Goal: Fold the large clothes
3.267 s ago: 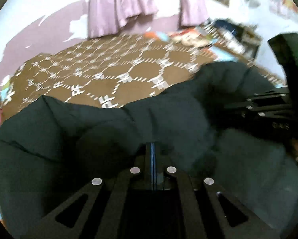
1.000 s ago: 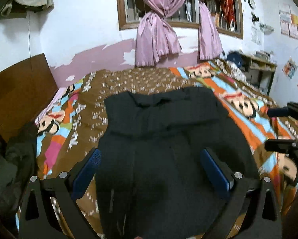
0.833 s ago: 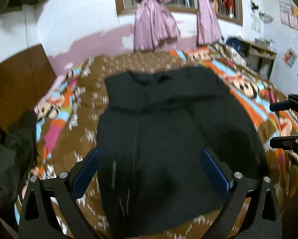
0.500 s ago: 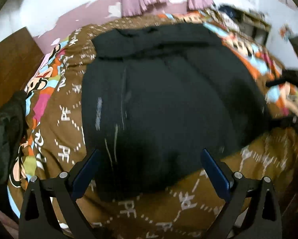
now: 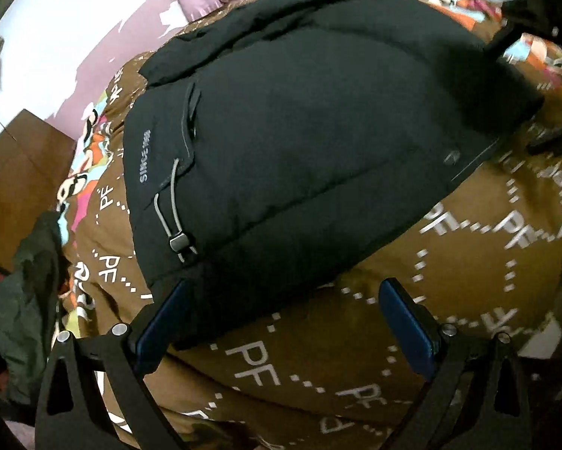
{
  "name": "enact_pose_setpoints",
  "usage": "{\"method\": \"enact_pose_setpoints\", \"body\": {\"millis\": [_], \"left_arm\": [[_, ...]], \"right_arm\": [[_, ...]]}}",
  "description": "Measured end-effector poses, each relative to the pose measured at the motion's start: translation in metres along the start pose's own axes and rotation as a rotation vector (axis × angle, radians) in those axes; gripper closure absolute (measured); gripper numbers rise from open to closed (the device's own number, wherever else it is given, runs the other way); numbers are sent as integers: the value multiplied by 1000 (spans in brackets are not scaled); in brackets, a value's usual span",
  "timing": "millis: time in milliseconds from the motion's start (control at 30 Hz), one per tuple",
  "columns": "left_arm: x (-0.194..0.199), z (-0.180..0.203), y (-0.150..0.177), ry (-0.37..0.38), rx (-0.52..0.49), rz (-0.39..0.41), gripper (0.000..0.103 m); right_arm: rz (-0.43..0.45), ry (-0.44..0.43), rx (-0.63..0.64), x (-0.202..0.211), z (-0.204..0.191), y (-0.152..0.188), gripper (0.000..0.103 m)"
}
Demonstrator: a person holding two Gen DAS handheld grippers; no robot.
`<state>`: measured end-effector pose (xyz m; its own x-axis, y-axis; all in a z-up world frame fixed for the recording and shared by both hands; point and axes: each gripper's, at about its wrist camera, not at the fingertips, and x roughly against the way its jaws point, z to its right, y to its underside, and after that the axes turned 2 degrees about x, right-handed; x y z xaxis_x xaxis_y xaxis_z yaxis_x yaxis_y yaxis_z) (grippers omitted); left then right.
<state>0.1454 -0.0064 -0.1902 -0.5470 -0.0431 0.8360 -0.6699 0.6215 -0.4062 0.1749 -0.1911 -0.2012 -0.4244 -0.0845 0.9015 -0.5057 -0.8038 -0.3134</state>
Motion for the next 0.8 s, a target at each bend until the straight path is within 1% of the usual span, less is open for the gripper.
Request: {"method": "enact_pose_setpoints", "body": {"millis": [133,333,433,500,533,567,600,633,667,700,767,800], "left_arm": [[-18,3,6,-55,-23,-14,5],[-35,15,13,-148,-68,33,5],[-40,15,9,-208,-68,48,5],[-42,12,8,-221,-52,54,7],[-41,11,8,-237,-53,61,18],[-41,11,8,-258,-61,64,34],[-42,10,8,-294,-81,63,42],[-43,8,9,-311,-92,63,58],[-45,7,8,-335,-103,61,71],[-46,3,8,-356,-111,65,76],[-46,-4,8,-351,-117,77,86],[-43,-7,7,-343,-120,82,88]], "right_arm": [[-19,-10,-40,-7,8,1,0],[-49,-38,-154,-17,28,8,0],[-55,-25,-162,-21,32,13,0],[-60,0,-146,-23,30,15,0],[-65,14,-133,-26,28,16,0],[-72,29,-118,-29,26,17,0],[-76,41,-109,-31,25,17,0],[-79,53,-101,-34,25,18,0],[-80,57,-98,-35,25,18,0],[-80,61,-96,-35,25,19,0],[-79,63,-99,-34,27,21,0],[-78,65,-103,-33,29,21,0]]}}
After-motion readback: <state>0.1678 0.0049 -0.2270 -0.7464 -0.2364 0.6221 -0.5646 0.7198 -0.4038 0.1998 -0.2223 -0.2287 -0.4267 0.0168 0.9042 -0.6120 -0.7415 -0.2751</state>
